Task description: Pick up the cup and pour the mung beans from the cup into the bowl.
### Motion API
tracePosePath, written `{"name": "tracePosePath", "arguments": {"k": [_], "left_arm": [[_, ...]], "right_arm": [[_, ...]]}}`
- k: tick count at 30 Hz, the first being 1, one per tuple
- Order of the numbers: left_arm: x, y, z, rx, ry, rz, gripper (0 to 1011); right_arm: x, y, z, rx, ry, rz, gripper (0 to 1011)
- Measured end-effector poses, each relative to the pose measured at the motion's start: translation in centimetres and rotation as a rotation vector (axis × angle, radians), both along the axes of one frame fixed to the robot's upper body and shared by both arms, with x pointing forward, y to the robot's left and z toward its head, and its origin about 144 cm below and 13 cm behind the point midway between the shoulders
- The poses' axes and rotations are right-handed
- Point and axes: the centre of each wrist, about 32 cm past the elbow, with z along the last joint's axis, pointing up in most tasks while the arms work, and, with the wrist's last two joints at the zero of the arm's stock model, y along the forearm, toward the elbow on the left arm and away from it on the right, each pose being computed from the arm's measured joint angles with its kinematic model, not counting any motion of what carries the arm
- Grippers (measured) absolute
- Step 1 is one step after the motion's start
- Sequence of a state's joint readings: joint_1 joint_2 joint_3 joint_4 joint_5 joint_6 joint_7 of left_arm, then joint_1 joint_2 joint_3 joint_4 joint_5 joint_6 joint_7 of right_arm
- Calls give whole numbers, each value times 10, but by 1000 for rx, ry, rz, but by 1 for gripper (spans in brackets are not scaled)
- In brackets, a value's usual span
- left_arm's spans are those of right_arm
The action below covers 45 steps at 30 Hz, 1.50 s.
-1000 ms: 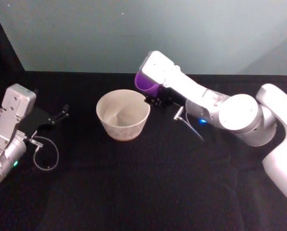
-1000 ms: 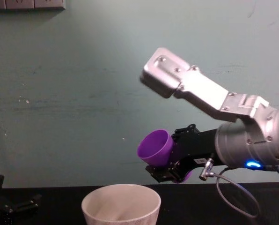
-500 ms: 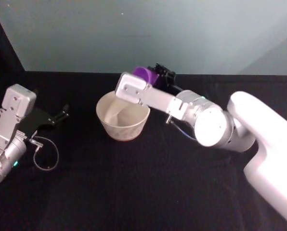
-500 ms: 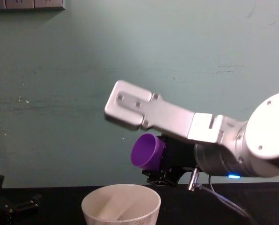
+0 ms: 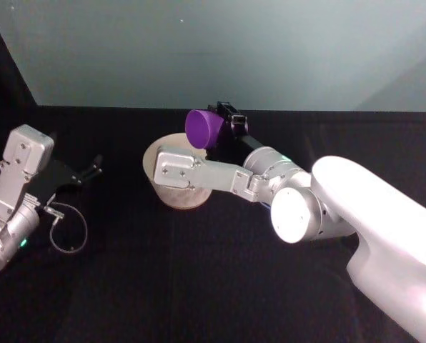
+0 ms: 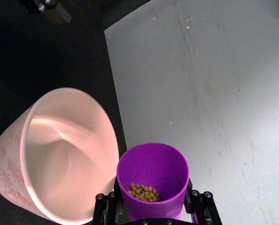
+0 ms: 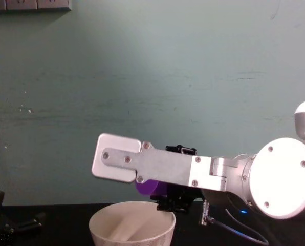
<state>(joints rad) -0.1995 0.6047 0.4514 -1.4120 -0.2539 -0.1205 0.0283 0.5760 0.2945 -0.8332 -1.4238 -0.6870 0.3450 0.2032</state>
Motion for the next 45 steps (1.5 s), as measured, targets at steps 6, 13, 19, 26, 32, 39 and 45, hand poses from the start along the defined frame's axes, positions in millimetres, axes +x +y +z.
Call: {"name": "tracePosePath", "arguments": {"k": [6, 13, 19, 26, 32, 39, 45], "left_arm": [[0, 0, 0, 0, 0, 0, 1000], [0, 0, 0, 0, 0, 0, 1000], [0, 0, 0, 0, 0, 0, 1000], [0, 0, 0, 0, 0, 0, 1000], [0, 0, 0, 0, 0, 0, 1000], [0, 0, 0, 0, 0, 0, 1000], [0, 0, 0, 0, 0, 0, 1000]], "right_arm": [[1, 2, 1, -45, -9, 4, 716], [1, 6, 4, -125, -26, 14, 717], [-1, 11, 3, -180, -44, 14, 717], [-3, 16, 2, -237, -67, 13, 717], [-4, 20, 0, -282, -87, 18, 717], [-6, 25, -1, -321, -104, 22, 717], [-8, 29, -2, -361, -125, 21, 716]]}}
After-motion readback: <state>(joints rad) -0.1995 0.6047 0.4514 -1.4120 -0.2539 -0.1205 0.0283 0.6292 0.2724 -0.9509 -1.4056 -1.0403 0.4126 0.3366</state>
